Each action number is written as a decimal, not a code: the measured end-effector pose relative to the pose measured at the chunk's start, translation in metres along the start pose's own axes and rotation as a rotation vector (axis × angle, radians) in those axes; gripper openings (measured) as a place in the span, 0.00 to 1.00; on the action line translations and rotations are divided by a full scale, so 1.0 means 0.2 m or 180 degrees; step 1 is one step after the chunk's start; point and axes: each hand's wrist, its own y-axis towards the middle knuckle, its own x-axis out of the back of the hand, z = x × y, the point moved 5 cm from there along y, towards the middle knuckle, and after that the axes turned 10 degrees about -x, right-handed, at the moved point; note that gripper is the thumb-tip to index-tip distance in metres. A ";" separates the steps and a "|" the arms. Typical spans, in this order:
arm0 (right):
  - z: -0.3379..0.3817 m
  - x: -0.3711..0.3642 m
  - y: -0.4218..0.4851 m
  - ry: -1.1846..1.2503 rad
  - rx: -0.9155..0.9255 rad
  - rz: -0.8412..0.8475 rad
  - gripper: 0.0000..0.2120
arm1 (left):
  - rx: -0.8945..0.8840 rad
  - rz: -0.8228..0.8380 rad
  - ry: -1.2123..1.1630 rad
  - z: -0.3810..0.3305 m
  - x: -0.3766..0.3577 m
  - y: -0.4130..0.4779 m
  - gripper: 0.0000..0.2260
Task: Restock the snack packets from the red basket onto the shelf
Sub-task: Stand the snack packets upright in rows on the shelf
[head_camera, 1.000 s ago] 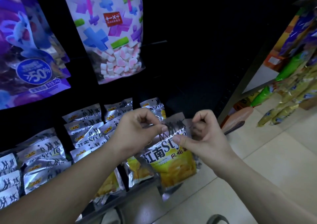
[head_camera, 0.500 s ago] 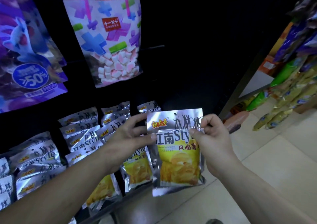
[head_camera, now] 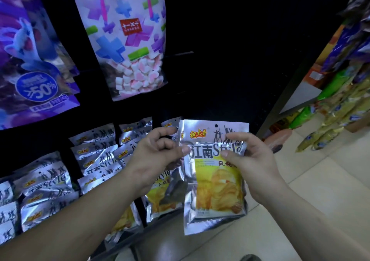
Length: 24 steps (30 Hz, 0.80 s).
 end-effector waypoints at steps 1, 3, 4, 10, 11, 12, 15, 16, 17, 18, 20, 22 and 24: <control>0.00 0.02 0.01 0.0131 -0.0059 -0.0011 0.18 | 0.0045 0.0027 -0.0051 0.00 0.00 0.00 0.22; -0.02 0.04 0.02 0.0348 -0.0183 0.0021 0.18 | 0.0121 0.0018 -0.0153 0.00 -0.01 0.00 0.21; -0.02 0.04 0.02 0.0398 -0.0222 0.0036 0.18 | 0.0143 -0.0026 -0.0190 0.00 0.00 0.00 0.20; -0.05 0.05 0.04 0.0318 -0.0261 -0.0026 0.17 | 0.0223 -0.0256 -0.0224 0.01 0.02 0.00 0.13; -0.05 0.05 0.05 0.0280 -0.0216 -0.0106 0.17 | 0.0220 -0.0275 -0.0217 0.01 0.02 0.00 0.10; -0.04 0.07 0.05 0.0228 -0.0163 -0.0236 0.16 | 0.0199 -0.0298 -0.0223 0.00 0.02 -0.01 0.06; -0.03 0.12 0.06 0.0051 -0.0019 -0.0604 0.15 | 0.0121 -0.0483 -0.0138 -0.01 0.07 0.01 0.06; -0.03 0.13 0.07 -0.0008 0.0000 -0.0651 0.15 | 0.0080 -0.0554 -0.0098 -0.02 0.10 0.02 0.07; -0.04 0.13 0.06 -0.0105 0.0016 -0.0684 0.15 | 0.0017 -0.0582 0.0000 -0.03 0.12 0.02 0.08; -0.04 0.12 0.06 -0.0237 0.0050 -0.0699 0.15 | -0.0075 -0.0571 0.0157 -0.04 0.12 0.01 0.08; -0.04 0.08 0.04 -0.0435 0.0150 -0.0677 0.13 | -0.0392 -0.0444 0.0575 -0.08 0.06 -0.03 0.10; -0.03 0.01 0.01 -0.0436 0.0259 -0.0630 0.13 | -0.0749 -0.0268 0.1019 -0.09 -0.05 -0.10 0.10; 0.01 -0.06 -0.03 -0.0446 0.0392 -0.0528 0.12 | -0.1140 -0.0223 0.1460 -0.08 -0.15 -0.13 0.12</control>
